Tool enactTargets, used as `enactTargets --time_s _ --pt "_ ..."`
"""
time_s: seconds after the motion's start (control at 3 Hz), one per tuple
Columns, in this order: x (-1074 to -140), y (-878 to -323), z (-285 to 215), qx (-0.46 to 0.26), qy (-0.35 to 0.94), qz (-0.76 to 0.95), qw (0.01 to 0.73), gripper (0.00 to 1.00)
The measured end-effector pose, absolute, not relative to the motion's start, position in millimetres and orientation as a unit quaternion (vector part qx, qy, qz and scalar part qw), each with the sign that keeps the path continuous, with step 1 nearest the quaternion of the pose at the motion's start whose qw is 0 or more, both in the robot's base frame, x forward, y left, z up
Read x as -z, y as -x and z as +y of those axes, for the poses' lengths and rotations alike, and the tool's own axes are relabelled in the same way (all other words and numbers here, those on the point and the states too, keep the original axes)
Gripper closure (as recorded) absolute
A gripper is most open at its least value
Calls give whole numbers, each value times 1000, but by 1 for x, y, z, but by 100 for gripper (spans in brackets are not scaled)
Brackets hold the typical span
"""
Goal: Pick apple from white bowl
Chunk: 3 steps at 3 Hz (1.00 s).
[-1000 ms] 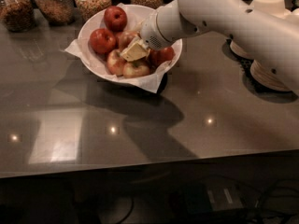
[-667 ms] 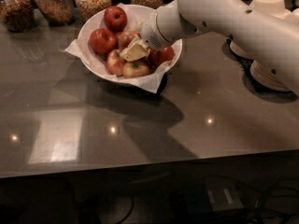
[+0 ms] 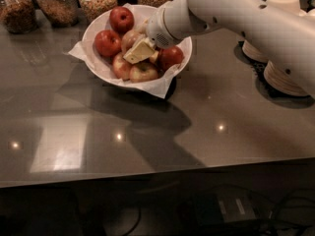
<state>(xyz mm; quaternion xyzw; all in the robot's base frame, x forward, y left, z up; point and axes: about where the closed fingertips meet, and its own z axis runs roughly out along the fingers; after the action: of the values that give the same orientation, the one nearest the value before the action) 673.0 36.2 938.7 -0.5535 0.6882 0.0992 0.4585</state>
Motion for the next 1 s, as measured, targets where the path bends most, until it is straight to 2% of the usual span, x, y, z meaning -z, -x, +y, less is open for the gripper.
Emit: enactTargets --time_s 1.0 --pt "-1001 -672 44 -100 585 652 473 100"
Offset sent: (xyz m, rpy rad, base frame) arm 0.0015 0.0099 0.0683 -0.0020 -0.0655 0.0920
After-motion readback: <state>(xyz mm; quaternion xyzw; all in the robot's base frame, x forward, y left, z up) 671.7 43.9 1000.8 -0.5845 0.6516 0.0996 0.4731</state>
